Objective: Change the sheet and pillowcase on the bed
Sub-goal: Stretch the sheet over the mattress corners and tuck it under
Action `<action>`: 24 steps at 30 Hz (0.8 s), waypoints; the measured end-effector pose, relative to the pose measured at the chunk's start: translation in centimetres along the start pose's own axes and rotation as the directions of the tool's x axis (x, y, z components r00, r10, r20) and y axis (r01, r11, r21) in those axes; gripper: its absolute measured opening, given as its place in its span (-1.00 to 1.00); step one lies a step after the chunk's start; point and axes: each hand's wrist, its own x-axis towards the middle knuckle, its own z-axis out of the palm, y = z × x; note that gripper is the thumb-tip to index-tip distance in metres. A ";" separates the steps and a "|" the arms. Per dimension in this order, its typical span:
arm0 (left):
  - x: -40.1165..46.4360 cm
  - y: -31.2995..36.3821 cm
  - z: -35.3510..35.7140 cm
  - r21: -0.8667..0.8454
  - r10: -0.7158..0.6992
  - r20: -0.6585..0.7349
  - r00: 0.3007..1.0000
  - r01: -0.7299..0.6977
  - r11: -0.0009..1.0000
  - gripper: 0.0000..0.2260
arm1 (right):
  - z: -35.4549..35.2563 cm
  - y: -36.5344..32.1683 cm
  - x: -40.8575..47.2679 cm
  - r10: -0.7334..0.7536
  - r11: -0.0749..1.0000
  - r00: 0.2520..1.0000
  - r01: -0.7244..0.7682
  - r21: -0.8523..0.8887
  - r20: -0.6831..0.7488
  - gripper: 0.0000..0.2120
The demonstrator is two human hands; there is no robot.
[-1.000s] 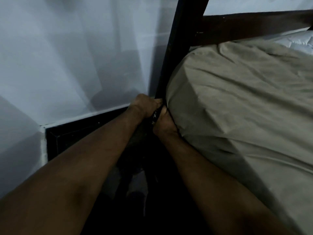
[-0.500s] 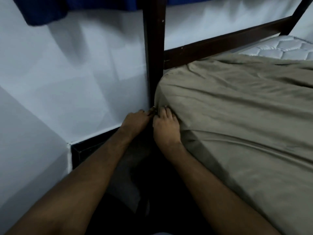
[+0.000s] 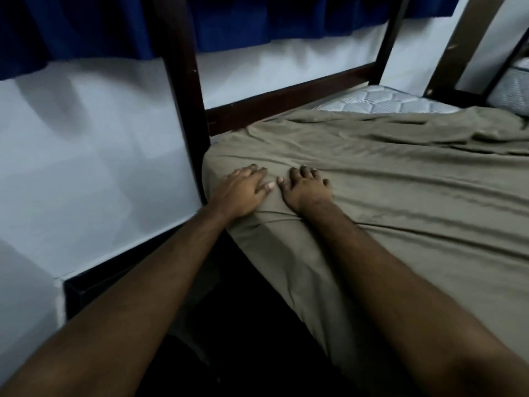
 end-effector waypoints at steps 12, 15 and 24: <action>3.5 -2.2 1.6 0.006 -0.182 -0.175 0.968 0.186 0.983 -0.75 | -0.6 -0.7 4.3 -0.164 0.983 0.986 0.164 0.077 -0.011 -0.85; 4.9 -2.2 0.8 0.180 -0.059 -0.208 0.976 0.098 0.979 -0.81 | -1.0 -1.5 5.9 -0.188 0.980 0.976 0.179 -0.086 -0.112 -0.66; 7.2 -2.0 2.8 0.094 -0.202 -0.257 0.945 0.233 0.968 -0.82 | 1.6 -0.3 8.2 -0.137 0.990 0.975 0.136 -0.019 -0.177 -0.68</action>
